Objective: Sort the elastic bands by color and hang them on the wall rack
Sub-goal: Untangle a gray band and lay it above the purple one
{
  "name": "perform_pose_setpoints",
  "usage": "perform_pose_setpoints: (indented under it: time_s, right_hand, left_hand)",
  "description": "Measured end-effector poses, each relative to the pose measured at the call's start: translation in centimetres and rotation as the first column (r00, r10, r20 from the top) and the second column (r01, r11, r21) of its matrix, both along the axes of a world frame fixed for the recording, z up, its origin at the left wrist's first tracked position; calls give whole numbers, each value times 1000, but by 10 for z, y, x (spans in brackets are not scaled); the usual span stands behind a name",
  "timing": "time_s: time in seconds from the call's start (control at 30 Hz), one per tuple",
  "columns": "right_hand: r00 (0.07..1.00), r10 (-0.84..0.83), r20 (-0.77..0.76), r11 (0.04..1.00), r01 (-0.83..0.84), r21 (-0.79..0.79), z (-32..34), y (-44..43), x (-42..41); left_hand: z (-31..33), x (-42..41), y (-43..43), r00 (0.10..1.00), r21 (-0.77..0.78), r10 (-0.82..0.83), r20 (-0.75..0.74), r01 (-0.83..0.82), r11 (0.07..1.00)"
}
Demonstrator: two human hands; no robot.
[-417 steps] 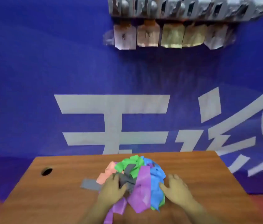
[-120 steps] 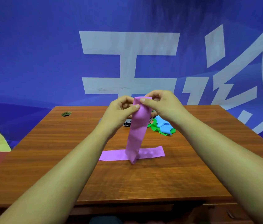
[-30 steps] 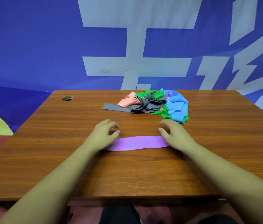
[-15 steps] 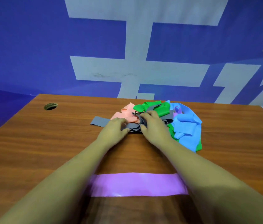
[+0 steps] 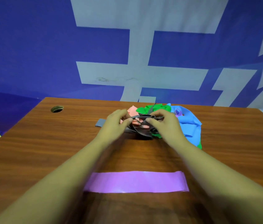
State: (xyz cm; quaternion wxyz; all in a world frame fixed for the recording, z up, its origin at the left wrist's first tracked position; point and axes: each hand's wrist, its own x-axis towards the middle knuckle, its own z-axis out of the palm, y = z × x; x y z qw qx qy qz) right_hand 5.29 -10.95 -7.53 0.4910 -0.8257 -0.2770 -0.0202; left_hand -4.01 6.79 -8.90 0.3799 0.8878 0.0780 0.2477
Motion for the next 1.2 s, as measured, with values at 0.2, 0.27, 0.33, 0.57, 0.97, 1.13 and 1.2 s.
perform_pose_setpoints:
  time_s: [0.2, 0.27, 0.33, 0.57, 0.97, 1.13, 1.2]
  right_hand:
    - [997, -75, 18, 997, 75, -29, 27, -30, -23]
    - [994, -112, 11, 991, 112, -70, 34, -39, -31]
    - [990, -139, -26, 990, 138, -32, 44, -45, -41]
    - [995, -79, -64, 969, 92, 230, 93, -72, -80]
    - [994, 82, -69, 974, -65, 216, 141, -87, -149]
    - [980, 76, -183, 956, -19, 292, 153, -91, -161]
    - [976, 60, -210, 961, 1, 277, 154, -93, -164]
  left_hand:
    - [64, -31, -22, 985, -223, 153, 83, -131, 966]
    - [83, -42, -28, 984, -281, 159, 85, -129, 951]
    - [97, -53, -34, 990, -251, 133, 54, -115, 961]
    - [108, -96, -47, 998, -252, 66, -15, -68, 965]
    - [120, -145, -101, 961, -329, -241, 135, 273, 904]
    - [136, -152, -111, 942, -358, -245, 231, 316, 878]
    - [135, -154, -110, 938, -382, -269, 218, 336, 861]
